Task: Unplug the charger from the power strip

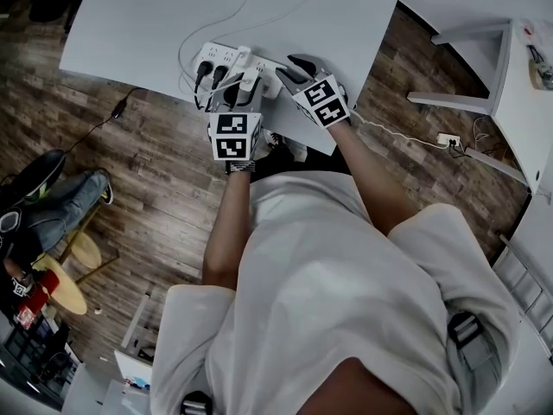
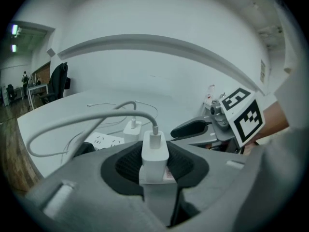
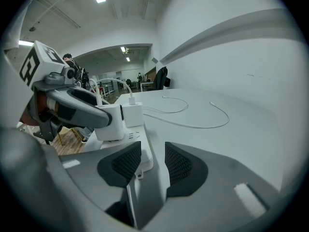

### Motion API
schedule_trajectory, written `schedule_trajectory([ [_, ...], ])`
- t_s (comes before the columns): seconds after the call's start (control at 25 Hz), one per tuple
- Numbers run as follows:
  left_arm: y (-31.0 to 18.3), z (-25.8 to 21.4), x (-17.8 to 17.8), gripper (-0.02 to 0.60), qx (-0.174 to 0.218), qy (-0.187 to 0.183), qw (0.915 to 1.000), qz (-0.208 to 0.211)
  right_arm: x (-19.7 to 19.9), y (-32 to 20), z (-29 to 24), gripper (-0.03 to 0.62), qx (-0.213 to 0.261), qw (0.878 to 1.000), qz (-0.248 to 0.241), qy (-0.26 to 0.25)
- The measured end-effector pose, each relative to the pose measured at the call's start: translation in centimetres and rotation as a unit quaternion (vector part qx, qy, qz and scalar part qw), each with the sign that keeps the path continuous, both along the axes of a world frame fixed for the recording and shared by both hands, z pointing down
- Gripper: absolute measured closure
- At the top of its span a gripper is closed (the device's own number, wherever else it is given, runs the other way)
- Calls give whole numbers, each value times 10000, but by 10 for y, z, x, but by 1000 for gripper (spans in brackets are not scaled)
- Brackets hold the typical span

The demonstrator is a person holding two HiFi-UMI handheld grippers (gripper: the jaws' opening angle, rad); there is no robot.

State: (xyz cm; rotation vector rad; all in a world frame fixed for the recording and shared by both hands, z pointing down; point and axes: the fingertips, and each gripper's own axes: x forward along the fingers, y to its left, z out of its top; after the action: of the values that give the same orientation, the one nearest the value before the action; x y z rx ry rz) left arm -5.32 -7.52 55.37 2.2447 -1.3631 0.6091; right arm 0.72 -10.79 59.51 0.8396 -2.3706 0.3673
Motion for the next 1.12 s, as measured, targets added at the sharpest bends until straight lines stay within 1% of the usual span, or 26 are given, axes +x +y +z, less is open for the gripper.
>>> schedule_trajectory([
  [0.08,0,-1,-1,440,-77,182,9998,-82,0,0,-1,436,7,10000,8,7],
  [0.16,0,-1,-2,440,-84,131,9999,-62,-1,0,-2,436,13,10000,13,6],
  [0.24,1,-1,0,440,-10,-162,9998,88,-1,0,-1,435,5,10000,16,7],
  [0.36,2,0,6,439,114,-631,9973,359,0,0,0,436,-6,10000,32,21],
  [0.4,2,0,7,439,131,-706,9966,404,0,0,1,436,-5,10000,29,21],
  [0.48,3,1,7,439,132,-743,9963,422,0,0,1,435,5,10000,20,20],
  [0.52,3,1,6,439,108,-685,9968,385,-1,0,1,434,11,10000,17,21],
  [0.56,3,0,4,439,66,-539,9981,291,-1,1,0,434,15,10000,15,23],
  [0.64,-1,-9,-4,440,22,-60,10000,-41,-1,2,0,433,17,10000,6,26],
  [0.68,-4,-17,-8,440,69,120,9998,-174,0,2,0,433,20,10000,-1,30],
  [0.76,-11,-32,-12,440,200,295,9991,-236,1,1,-1,433,23,10000,5,45],
  [0.84,-12,-40,-12,440,215,497,9983,-195,1,1,0,433,13,10000,21,51],
  [0.96,-5,-41,-13,440,75,915,9956,-213,-1,0,1,433,12,10000,9,61],
  [1.12,12,-36,-20,440,-194,1512,9874,-415,0,-2,1,433,18,10000,45,57],
])
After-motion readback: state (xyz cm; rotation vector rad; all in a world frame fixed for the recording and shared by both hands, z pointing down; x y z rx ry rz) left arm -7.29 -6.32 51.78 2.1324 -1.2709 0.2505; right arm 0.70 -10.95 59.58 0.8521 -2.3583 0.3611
